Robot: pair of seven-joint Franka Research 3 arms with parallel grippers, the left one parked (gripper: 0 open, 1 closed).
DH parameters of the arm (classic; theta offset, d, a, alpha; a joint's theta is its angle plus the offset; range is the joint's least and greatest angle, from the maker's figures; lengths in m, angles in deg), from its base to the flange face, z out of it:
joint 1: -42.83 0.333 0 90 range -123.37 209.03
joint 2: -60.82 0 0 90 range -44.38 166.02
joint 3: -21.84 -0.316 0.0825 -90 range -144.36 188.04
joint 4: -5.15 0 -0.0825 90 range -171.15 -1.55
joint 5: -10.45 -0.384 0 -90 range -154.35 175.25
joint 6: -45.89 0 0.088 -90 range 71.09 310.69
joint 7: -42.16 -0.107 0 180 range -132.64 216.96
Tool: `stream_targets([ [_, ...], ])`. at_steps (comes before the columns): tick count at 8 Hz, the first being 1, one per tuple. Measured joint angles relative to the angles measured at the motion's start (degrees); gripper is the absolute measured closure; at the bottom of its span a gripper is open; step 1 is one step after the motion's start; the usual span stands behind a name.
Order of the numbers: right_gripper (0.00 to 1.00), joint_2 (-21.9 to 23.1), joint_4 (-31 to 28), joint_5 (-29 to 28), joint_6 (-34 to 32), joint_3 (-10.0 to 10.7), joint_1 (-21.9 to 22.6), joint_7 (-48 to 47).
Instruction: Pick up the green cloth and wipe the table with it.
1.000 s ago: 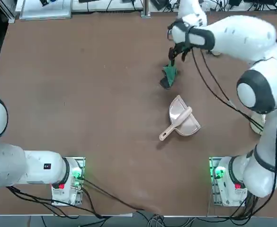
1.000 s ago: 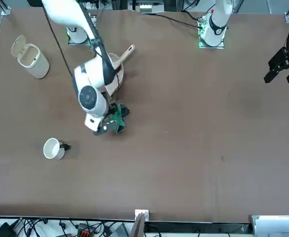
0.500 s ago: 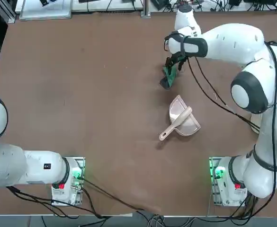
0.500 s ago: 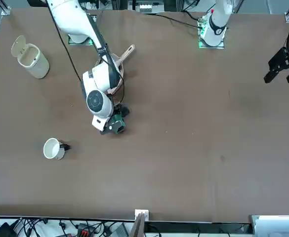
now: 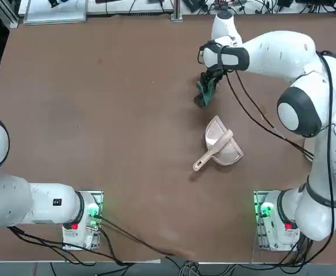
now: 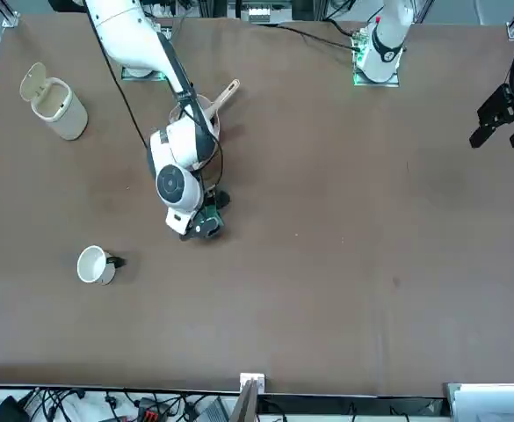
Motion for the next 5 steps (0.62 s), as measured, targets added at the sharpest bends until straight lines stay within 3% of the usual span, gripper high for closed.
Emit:
stream_targets([
  [1, 0.53, -0.1, 0.0, -1.1, 0.2, 0.0, 0.0, -2.7],
  [3, 0.91, 0.0, 0.2, -1.3, 0.4, 0.3, 0.0, -6.7],
  [4, 0.92, 0.8, 0.5, -1.3, -1.3, 1.3, 0.0, -7.0],
  [5, 0.92, 2.6, 0.9, -0.7, -6.2, 3.6, 0.0, -7.0],
])
